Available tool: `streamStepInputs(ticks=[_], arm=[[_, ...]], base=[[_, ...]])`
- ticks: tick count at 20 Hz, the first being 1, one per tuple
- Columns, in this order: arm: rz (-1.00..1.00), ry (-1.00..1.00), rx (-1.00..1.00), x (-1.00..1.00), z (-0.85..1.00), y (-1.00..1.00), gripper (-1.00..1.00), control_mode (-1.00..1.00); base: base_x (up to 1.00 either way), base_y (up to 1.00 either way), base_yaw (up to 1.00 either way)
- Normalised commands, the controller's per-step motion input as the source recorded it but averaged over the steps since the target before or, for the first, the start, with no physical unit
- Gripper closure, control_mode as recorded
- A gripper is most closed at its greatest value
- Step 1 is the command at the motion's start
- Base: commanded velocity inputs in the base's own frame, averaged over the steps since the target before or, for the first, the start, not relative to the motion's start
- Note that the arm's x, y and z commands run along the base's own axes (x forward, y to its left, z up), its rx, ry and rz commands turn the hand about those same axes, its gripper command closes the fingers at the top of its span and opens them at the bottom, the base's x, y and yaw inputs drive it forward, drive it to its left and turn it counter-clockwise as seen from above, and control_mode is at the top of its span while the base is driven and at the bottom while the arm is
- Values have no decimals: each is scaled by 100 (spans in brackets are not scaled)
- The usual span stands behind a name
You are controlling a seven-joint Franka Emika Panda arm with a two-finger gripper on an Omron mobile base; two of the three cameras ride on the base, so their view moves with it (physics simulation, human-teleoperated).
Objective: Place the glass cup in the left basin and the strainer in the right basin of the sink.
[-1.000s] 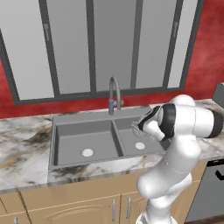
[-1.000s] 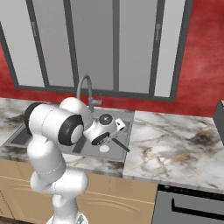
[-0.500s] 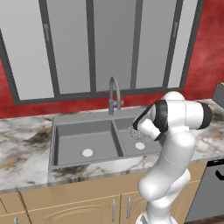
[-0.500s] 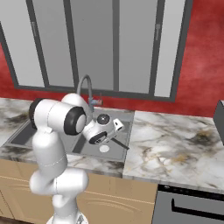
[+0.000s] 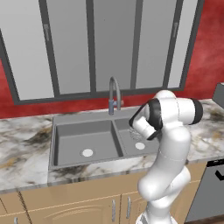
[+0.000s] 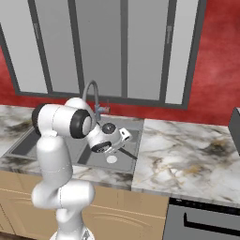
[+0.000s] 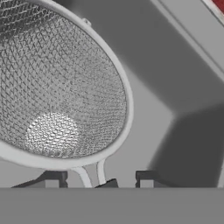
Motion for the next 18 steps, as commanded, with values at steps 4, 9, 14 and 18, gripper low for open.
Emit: streamStepInputs(ticks=[4, 9, 14, 18], arm=[[0, -5, 1, 0, -55, 61, 100, -100], [0, -6, 5, 0, -56, 74, 100, -100], [0, -3, 3, 0, -60, 74, 100, -100], [0, -3, 1, 0, -65, 50, 100, -100]], base=[[0, 0, 0], [0, 0, 0], [0, 0, 0], [0, 0, 0]])
